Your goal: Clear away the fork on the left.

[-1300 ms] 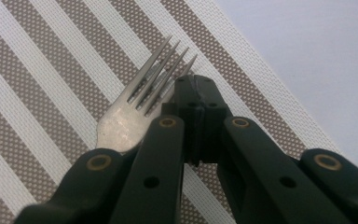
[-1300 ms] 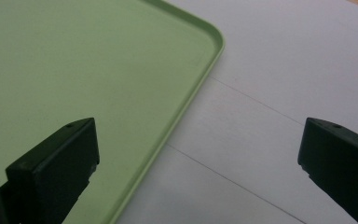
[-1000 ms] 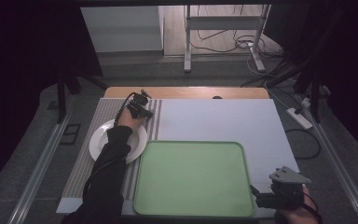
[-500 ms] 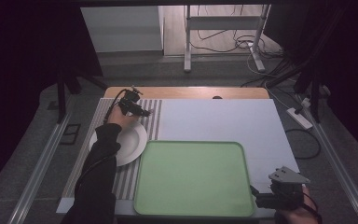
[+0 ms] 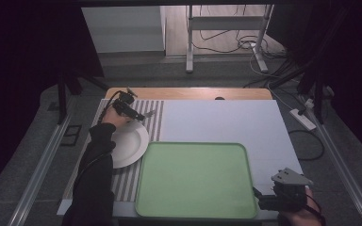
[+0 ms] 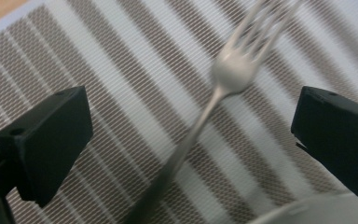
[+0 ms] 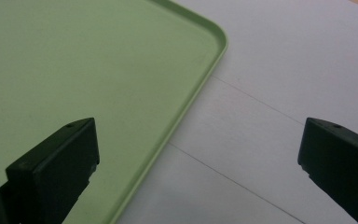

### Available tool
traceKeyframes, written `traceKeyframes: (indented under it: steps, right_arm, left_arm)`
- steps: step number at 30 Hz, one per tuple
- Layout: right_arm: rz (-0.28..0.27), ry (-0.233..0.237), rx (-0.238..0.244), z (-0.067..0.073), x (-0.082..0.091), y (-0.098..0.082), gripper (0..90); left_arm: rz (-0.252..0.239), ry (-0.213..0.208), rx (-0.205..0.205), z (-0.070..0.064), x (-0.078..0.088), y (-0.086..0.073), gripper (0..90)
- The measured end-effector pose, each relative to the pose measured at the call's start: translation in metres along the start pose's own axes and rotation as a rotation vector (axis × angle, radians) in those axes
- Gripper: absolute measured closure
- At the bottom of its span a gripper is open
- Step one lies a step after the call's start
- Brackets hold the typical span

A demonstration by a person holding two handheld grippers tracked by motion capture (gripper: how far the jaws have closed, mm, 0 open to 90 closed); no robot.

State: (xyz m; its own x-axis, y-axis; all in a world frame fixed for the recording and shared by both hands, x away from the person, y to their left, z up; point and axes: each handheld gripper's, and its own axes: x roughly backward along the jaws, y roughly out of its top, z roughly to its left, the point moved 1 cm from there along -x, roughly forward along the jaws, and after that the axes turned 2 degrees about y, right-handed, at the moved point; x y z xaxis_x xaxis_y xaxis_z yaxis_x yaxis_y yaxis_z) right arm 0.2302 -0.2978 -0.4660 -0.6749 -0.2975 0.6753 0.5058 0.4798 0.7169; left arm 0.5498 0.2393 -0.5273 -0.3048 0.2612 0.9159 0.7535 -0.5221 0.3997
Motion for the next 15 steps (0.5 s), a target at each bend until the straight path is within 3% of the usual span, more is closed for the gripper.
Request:
traceKeyframes:
  steps: [1,5,6,8,12,13,15]
  right_arm:
    - [-0.001,-0.001,0.0,0.0,0.0,0.0,0.0]
    - [-0.001,0.0,0.0,0.0,0.0,0.0,0.0]
    - [-0.001,0.0,0.0,0.0,0.0,0.0,0.0]
    - [-0.002,-0.001,0.002,0.0,0.0,0.0,0.0]
    - [-0.001,-0.001,0.004,0.001,0.0,0.0,0.0]
    - [0.0,-0.001,0.004,0.001,0.0,0.0,0.0]
    - [0.005,0.001,0.012,0.001,0.0,0.0,0.0]
  left_arm:
    - [0.033,0.018,-0.005,0.001,-0.004,0.0,0.1]
    - [0.056,0.039,-0.006,0.002,-0.008,-0.002,1.8]
    - [0.049,0.026,0.002,0.003,-0.008,-0.003,2.0]
    - [0.02,0.029,-0.001,0.007,-0.002,-0.008,13.4]
    - [0.011,0.026,-0.01,0.012,0.005,-0.012,40.9]
    - [0.01,0.024,-0.017,0.013,0.006,-0.014,40.9]
    - [0.005,0.018,-0.028,0.014,0.008,-0.016,56.2]
